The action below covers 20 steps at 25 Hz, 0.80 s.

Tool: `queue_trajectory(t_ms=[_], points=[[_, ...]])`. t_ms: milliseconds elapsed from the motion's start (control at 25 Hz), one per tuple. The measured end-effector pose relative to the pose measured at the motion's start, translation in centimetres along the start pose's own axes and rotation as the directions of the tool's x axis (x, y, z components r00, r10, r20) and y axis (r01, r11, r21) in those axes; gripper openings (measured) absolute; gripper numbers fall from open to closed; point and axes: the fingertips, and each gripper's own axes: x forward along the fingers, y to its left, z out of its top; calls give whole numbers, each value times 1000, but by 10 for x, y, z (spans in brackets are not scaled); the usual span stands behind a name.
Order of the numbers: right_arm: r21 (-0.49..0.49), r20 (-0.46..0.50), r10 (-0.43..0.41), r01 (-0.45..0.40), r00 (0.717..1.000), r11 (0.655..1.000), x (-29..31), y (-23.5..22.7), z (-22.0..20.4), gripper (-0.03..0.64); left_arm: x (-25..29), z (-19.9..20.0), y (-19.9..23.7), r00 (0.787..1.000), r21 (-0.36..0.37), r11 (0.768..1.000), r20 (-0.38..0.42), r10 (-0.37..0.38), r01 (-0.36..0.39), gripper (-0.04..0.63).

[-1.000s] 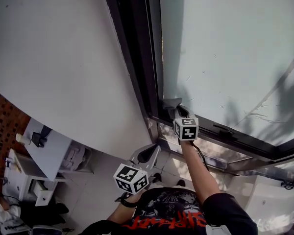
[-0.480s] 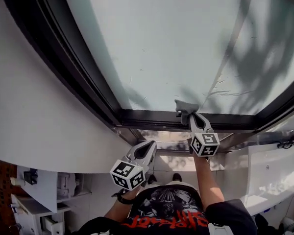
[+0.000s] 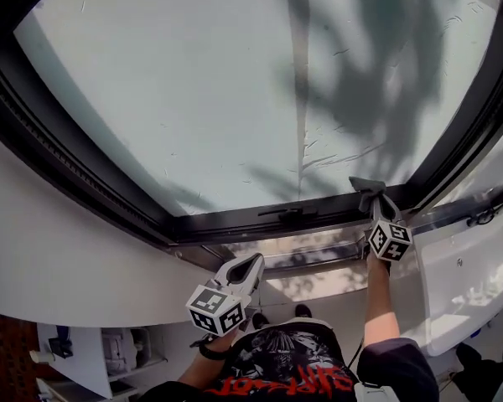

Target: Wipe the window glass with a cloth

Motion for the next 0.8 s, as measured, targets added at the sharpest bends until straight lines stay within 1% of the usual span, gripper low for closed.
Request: queue_trajectory(t_ms=[160,240,280,360,440,520,600,720,800], points=[[46,26,-107,105,994,993,-11,-63,7,17,11,1,-8,1000,3,1000,-6,2,-2,6],[80,55,-117,112,992,990,-22,-76,16,17,13,-1,-10,1000,3,1000,-15,10,-10,6],[85,78,-100,93,992,992,-29,-72,23,17,12,-3,-11,1000,3,1000,-20,15,-15,6],[50,139,-28,21,990,999,-47,-47,44,17,10,-7,-15,1000,-1,1000,-19,4,-4,6],[-23,215,53,-49,975,999,-65,-8,71,17,8,-1,-24,998,-8,998,26,-59,59,6],[-98,294,124,-99,948,990,-81,36,98,15,4,11,-32,989,-7,993,83,-118,119,6],[-144,347,192,-150,918,978,-94,79,115,15,-2,14,-30,984,5,991,114,-133,134,6],[-162,365,291,-248,884,955,-108,135,123,15,-9,11,-21,984,8,992,129,-123,123,6],[-164,354,340,-300,871,940,-112,163,120,15,-15,12,-14,983,8,993,137,-119,119,6]])
